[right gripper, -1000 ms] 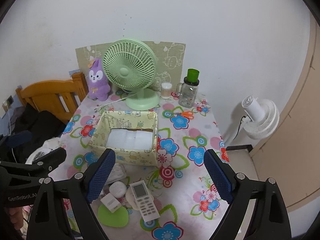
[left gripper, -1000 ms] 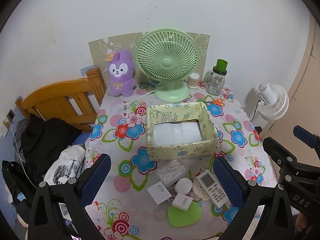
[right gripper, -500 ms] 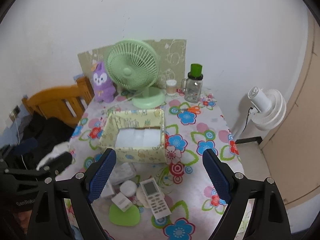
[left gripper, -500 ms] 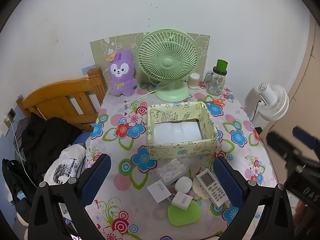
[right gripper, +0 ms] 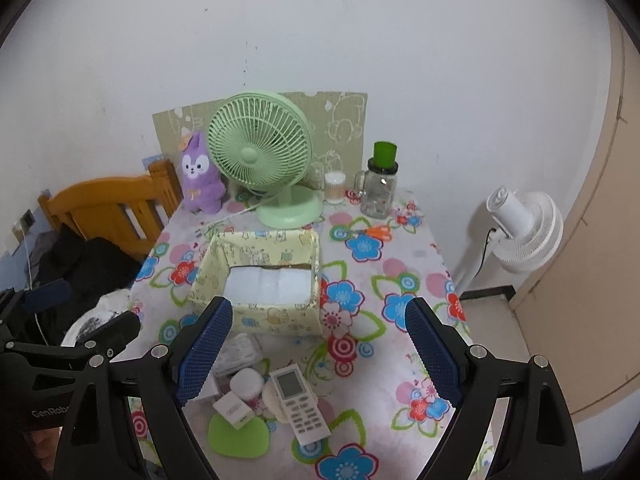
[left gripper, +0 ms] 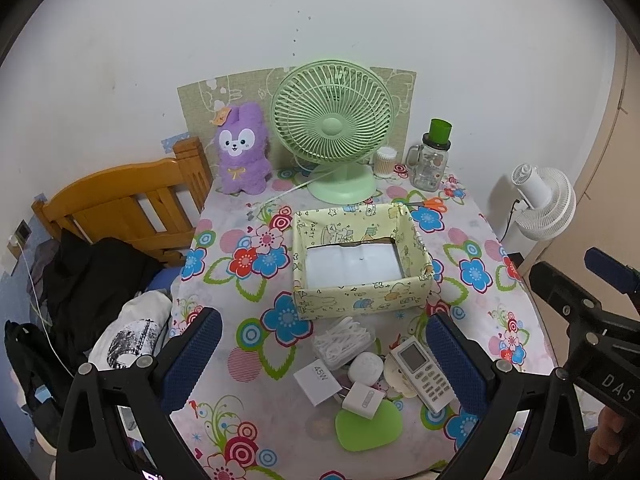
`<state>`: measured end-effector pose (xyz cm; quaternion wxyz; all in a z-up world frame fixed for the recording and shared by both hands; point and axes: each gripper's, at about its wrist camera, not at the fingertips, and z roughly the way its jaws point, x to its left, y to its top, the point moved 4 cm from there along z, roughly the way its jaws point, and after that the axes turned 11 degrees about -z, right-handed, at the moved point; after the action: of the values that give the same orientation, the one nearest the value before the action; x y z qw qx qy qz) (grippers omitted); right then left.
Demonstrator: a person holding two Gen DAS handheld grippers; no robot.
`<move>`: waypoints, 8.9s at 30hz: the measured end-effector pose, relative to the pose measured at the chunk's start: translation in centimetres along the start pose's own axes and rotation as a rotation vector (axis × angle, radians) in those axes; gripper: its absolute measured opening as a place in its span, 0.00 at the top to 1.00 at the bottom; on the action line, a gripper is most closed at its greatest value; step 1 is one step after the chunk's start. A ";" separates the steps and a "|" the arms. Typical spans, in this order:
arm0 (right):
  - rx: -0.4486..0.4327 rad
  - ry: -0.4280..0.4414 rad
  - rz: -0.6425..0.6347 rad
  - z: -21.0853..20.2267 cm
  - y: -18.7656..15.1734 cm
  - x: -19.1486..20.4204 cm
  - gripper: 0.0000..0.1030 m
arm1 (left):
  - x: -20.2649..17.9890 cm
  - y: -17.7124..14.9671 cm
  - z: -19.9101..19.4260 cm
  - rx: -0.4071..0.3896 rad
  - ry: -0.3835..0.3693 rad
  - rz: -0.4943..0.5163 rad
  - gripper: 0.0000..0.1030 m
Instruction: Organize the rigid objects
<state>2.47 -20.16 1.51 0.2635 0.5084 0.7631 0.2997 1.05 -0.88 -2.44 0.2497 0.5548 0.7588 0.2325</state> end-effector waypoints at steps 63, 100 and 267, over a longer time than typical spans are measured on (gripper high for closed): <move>0.391 0.170 -0.162 17.9 -9.3 4.7 0.12 | 4.2 -8.5 18.2 0.380 0.117 -0.150 0.02; 0.556 0.209 -0.160 21.7 -15.1 6.1 0.53 | 4.0 -12.4 21.6 0.478 0.188 -0.153 0.15; 0.502 0.210 -0.096 29.1 2.7 2.9 0.54 | -1.1 3.2 23.7 0.293 0.041 -0.037 0.53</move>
<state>23.69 -11.07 -16.64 0.0623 0.4872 0.8598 0.1396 18.73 0.73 -18.49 0.1550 0.5663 0.7997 0.1257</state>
